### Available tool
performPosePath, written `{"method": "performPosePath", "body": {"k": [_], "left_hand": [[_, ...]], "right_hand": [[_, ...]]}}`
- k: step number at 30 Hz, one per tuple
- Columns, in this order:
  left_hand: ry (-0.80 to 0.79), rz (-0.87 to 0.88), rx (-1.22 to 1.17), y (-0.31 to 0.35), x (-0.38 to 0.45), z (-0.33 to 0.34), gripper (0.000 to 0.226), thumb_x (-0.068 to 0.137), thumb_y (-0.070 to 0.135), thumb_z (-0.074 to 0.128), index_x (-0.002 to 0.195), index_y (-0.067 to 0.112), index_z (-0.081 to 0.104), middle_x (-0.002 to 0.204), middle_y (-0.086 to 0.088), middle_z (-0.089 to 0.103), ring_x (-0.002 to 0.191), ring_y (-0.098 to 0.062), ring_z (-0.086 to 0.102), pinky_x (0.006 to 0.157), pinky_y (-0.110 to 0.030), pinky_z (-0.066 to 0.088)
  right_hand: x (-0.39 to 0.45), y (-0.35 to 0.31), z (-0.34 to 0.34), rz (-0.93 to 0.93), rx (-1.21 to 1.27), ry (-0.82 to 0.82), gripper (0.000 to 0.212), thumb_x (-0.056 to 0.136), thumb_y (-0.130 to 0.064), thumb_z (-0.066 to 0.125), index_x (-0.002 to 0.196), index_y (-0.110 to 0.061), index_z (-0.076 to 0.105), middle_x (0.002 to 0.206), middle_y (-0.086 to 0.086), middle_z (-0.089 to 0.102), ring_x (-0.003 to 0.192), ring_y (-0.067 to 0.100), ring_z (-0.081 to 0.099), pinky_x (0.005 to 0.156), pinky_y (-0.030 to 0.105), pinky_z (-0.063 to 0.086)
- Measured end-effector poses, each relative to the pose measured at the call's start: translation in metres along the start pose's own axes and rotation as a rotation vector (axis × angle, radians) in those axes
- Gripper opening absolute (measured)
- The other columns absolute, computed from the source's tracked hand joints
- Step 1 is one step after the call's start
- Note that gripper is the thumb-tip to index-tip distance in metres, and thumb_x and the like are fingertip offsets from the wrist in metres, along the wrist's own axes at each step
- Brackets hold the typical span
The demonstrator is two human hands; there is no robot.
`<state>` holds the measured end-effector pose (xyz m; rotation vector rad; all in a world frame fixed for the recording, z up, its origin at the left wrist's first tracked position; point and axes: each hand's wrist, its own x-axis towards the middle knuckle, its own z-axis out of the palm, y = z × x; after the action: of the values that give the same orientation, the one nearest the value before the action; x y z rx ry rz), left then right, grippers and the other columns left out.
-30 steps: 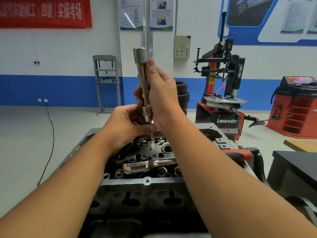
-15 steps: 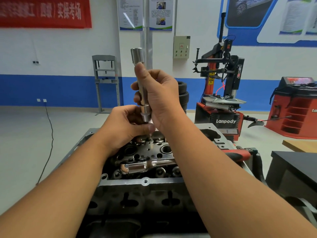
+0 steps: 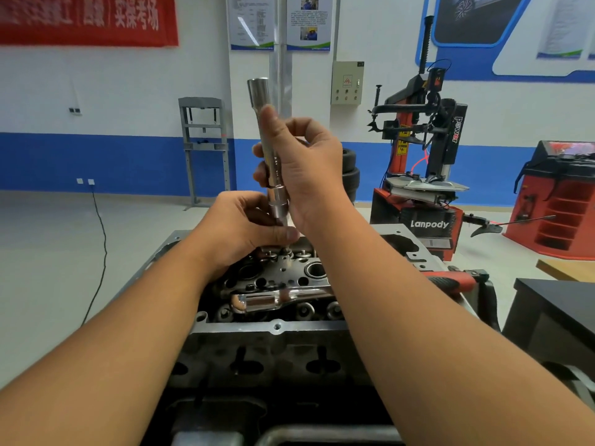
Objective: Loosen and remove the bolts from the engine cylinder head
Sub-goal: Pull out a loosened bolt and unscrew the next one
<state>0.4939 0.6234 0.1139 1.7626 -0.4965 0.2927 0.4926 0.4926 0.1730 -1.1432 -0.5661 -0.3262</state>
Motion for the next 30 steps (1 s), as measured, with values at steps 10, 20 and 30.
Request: {"method": "performPosePath", "body": {"k": [10,20,30], "left_hand": [[-0.087,-0.026,0.050,0.0006,-0.0013,-0.0002,0.032,0.077,0.026,0.084,0.107,0.016,0.079,0.104,-0.008,0.080,0.101,-0.031,0.076,0.100,-0.063,0.054],[-0.096,-0.026,-0.016,0.0014,-0.0006,0.0020,0.025,0.081,0.031,0.080,0.102,0.016,0.080,0.100,-0.008,0.080,0.090,-0.025,0.077,0.083,-0.042,0.058],[0.027,0.053,0.004,0.0032,-0.0024,0.0042,0.038,0.066,0.026,0.091,0.099,0.011,0.078,0.095,-0.008,0.081,0.090,-0.026,0.079,0.079,-0.033,0.063]], "right_hand": [[0.0009,0.0021,0.0008,-0.042,-0.119,0.021,0.026,0.099,-0.033,0.070,0.087,-0.011,0.061,0.068,0.001,0.065,0.051,0.018,0.061,0.054,0.033,0.054],[-0.0014,0.0018,0.0007,-0.020,-0.119,-0.030,0.026,0.095,-0.029,0.075,0.089,-0.008,0.060,0.072,0.008,0.068,0.051,0.018,0.059,0.051,0.030,0.054],[0.0024,0.0036,0.0006,0.006,-0.027,-0.025,0.031,0.096,-0.039,0.072,0.087,-0.013,0.059,0.069,0.007,0.067,0.047,0.020,0.053,0.046,0.028,0.047]]}}
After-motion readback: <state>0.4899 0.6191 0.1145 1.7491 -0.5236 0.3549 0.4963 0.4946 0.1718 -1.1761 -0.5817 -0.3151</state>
